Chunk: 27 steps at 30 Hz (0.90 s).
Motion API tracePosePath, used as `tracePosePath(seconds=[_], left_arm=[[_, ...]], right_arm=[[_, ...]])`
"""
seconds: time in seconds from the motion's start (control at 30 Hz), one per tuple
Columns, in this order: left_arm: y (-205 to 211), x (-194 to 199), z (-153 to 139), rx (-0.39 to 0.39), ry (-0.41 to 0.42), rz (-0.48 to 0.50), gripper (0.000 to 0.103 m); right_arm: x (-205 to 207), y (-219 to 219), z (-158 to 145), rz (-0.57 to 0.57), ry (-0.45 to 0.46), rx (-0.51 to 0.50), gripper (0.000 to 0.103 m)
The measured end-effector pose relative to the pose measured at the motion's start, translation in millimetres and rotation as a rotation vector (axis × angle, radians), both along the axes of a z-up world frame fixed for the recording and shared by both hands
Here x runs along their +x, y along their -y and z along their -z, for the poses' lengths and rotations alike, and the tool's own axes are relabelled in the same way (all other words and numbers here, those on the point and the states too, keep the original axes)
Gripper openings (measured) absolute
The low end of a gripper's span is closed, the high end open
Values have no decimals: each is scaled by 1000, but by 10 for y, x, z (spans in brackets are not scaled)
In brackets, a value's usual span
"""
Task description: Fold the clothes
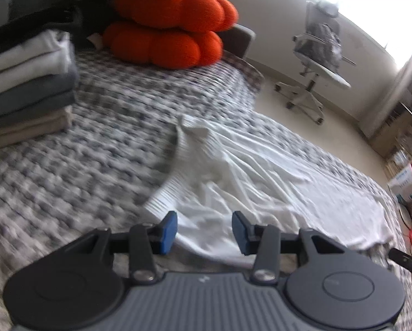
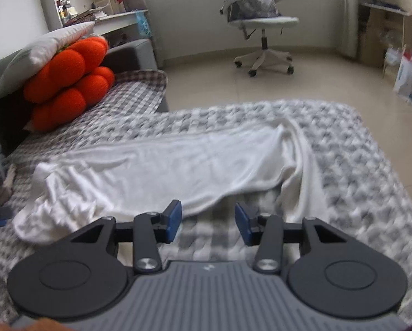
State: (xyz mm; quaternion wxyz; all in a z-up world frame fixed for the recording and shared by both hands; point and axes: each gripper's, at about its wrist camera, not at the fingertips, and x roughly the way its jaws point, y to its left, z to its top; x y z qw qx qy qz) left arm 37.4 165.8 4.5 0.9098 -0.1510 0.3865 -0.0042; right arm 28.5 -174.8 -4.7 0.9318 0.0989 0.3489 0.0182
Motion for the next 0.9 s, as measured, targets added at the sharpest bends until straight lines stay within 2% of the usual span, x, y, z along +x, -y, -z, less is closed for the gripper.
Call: tracePosePath(seconds=[0.13, 0.37, 0.63, 0.7, 0.8, 0.87, 0.9], left_arm=[[244, -51, 40, 27, -9, 46, 45], [598, -147, 163, -4, -17, 124, 43], [890, -303, 387, -71, 3, 275, 38], [936, -365, 386, -41, 24, 312, 38], [956, -381, 388, -44, 31, 335, 38], [960, -379, 388, -58, 31, 341, 36], [969, -382, 388, -57, 32, 344, 36]], right_arm=[[-91, -31, 41, -17, -28, 20, 47], [-305, -24, 148, -49, -66, 91, 47], [-419, 55, 264, -102, -129, 303, 47], [-446, 76, 291, -115, -145, 358, 47], [-487, 109, 333, -136, -170, 442, 47], [-513, 123, 358, -150, -186, 489, 44], [-522, 96, 358, -158, -193, 470, 39]])
